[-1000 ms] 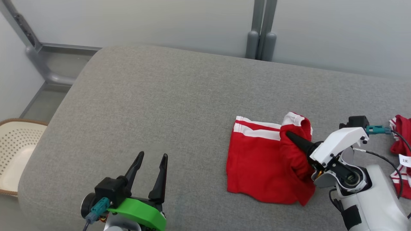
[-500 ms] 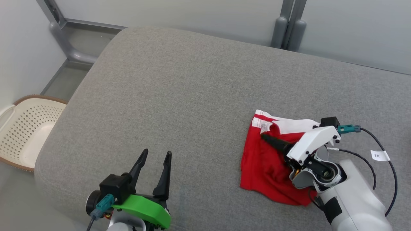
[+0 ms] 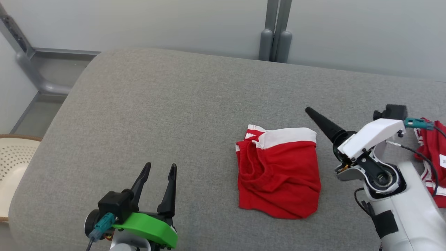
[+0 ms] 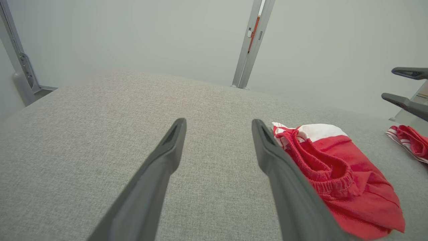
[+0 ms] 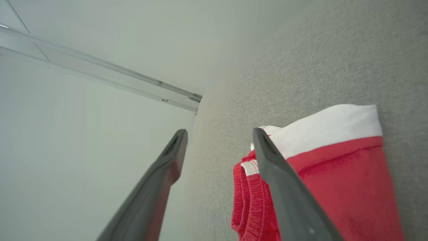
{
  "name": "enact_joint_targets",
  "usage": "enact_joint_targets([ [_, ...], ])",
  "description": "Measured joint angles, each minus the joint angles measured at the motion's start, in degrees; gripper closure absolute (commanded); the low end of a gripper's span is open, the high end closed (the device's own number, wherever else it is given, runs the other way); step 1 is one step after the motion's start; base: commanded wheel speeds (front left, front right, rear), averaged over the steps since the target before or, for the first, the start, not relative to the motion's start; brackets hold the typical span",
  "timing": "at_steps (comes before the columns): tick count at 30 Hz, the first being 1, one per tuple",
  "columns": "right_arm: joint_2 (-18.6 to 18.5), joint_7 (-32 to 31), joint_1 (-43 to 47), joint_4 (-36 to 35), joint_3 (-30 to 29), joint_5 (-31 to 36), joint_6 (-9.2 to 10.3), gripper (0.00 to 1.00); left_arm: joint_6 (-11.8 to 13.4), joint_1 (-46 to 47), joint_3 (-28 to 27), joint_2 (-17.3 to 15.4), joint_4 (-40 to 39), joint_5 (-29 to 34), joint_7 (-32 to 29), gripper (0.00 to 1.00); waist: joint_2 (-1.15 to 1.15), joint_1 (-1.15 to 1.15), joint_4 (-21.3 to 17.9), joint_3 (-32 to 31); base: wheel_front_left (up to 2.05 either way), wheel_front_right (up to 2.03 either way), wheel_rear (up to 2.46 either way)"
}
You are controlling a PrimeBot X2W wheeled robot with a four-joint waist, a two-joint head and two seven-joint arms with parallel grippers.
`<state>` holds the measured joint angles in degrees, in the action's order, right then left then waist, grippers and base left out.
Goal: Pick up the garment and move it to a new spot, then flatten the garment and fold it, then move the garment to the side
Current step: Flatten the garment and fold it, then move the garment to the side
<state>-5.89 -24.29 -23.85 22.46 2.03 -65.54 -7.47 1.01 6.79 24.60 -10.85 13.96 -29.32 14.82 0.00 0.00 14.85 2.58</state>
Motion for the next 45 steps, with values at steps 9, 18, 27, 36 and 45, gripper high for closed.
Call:
enact_joint_targets([
  [9,-9.2,12.9,9.6,-21.1,2.6,8.1,-0.01,0.0,0.7,-1.4,-2.5,-1.0,-3.1,0.4,0.2,0.0,0.0,0.0,-5.5,-2.2,0.0,0.0,0.0],
  [18,-11.4,31.1,18.4,-22.7,3.7,19.3,-0.01,0.0,1.2,-3.9,-7.7,-1.3,-6.5,1.9,0.2,0.0,0.0,0.0,-10.4,-3.6,0.0,0.0,0.0],
  [27,-11.6,38.8,23.1,-15.4,5.3,35.5,-0.02,0.0,0.2,-6.8,-12.3,-0.3,-6.2,4.7,0.2,0.0,0.0,0.0,-13.5,-5.1,0.0,0.0,0.0],
  [36,-9.4,39.3,22.4,-11.6,3.3,40.6,-0.02,0.0,-2.0,-7.8,-14.8,2.1,-5.5,7.4,0.2,0.0,0.0,0.0,-13.1,-5.3,0.0,0.0,0.0],
  [45,-9.3,39.2,20.4,-9.0,4.8,41.1,-0.02,0.0,-3.6,-7.7,-15.7,3.6,-5.0,9.5,0.2,0.0,0.0,0.0,-11.2,-5.2,0.0,0.0,0.0],
])
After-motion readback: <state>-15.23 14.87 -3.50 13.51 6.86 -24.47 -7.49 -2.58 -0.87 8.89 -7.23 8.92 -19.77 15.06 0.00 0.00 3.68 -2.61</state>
